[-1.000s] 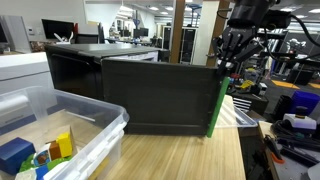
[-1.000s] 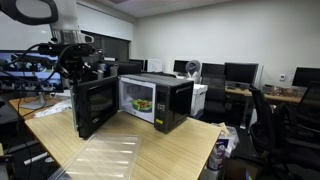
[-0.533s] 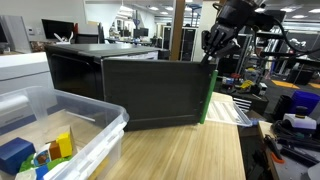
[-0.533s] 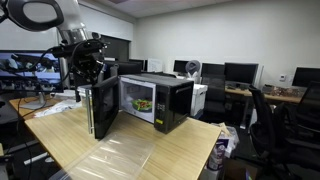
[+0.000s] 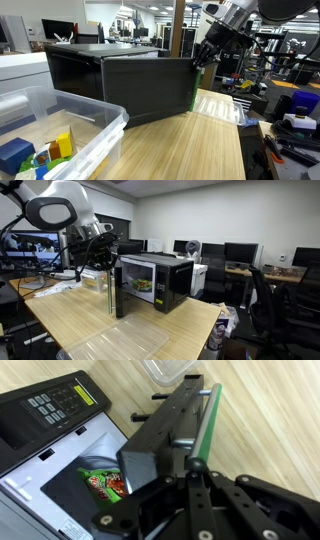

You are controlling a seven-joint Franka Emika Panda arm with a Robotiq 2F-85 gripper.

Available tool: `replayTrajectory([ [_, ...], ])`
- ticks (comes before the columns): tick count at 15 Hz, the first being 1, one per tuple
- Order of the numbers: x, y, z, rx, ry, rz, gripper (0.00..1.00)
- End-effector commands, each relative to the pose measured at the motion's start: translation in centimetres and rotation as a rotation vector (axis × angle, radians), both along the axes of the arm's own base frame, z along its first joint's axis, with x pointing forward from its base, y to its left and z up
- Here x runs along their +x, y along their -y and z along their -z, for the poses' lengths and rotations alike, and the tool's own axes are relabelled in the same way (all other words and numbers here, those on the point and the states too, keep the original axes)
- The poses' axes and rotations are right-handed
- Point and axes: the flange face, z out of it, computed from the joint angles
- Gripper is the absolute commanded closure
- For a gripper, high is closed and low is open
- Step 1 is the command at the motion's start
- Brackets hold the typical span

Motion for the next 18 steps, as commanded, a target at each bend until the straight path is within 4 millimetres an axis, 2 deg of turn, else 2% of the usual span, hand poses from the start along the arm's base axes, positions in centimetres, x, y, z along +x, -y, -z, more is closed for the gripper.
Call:
replayTrajectory([
  [1,1.2,-0.2,1.0,-0.023,0.078,0.002,0.97],
  [12,3.2,-1.2,2.8,-0.085,0.296,-0.003,0.97],
  [18,3.2,0.4,3.3,-0.094,0.356,0.088,0.98],
])
